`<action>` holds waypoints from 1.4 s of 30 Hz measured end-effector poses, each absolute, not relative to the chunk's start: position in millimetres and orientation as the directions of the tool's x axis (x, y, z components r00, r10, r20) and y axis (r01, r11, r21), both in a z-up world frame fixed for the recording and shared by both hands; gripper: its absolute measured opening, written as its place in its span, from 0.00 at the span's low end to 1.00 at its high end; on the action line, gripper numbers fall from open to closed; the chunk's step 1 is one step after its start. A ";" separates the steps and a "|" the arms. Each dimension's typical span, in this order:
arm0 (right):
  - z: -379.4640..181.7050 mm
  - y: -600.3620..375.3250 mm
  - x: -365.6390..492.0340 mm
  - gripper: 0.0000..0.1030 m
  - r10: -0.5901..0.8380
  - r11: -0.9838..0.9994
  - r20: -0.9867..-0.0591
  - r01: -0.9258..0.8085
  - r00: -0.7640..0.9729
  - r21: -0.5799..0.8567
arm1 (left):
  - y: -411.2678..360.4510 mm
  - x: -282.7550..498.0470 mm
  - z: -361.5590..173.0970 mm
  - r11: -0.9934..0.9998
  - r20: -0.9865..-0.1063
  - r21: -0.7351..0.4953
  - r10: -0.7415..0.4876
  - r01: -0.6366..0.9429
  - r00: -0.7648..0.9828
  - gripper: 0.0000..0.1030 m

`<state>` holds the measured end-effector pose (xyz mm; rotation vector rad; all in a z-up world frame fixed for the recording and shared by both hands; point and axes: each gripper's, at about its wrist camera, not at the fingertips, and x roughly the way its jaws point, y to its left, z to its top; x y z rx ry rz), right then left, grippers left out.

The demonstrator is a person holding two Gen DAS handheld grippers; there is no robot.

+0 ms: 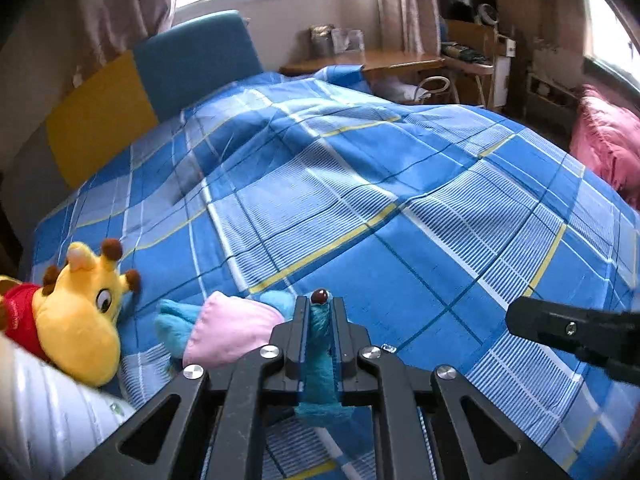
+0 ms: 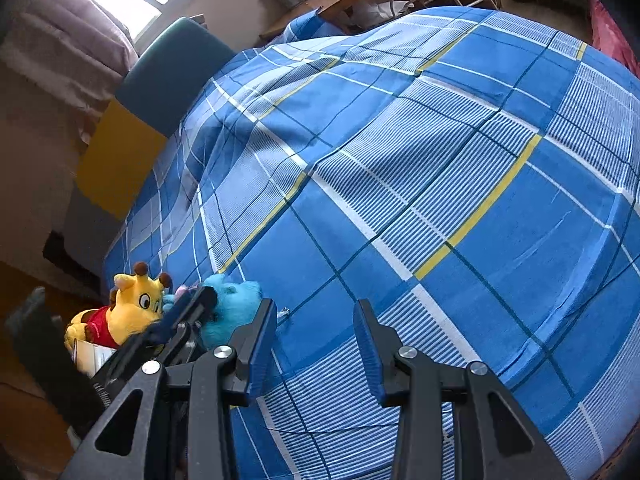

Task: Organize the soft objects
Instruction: 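Grasp the blue plush bear with the left gripper and lift it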

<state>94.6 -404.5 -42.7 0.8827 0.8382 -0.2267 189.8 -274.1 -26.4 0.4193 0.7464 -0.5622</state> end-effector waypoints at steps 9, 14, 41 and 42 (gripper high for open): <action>-43.3 -406.2 93.4 0.39 0.126 0.640 -0.739 0.515 0.662 0.570 | -214.1 141.4 6.9 0.766 -0.656 0.011 -0.479 0.642 0.583 0.06; -44.5 -405.0 94.7 0.39 0.125 0.647 -0.748 0.518 0.652 0.560 | -172.2 96.6 12.0 0.749 -0.642 -0.029 -0.522 0.662 0.562 0.06; -49.1 -398.9 98.3 0.38 0.117 0.687 -0.784 0.520 0.610 0.507 | -87.2 50.8 -39.1 0.858 -0.755 -0.360 -0.499 0.368 0.426 0.78; -49.1 -398.9 98.2 0.38 0.119 0.686 -0.782 0.519 0.611 0.510 | -91.2 55.0 -41.5 0.865 -0.760 -0.356 -0.488 0.352 0.429 0.78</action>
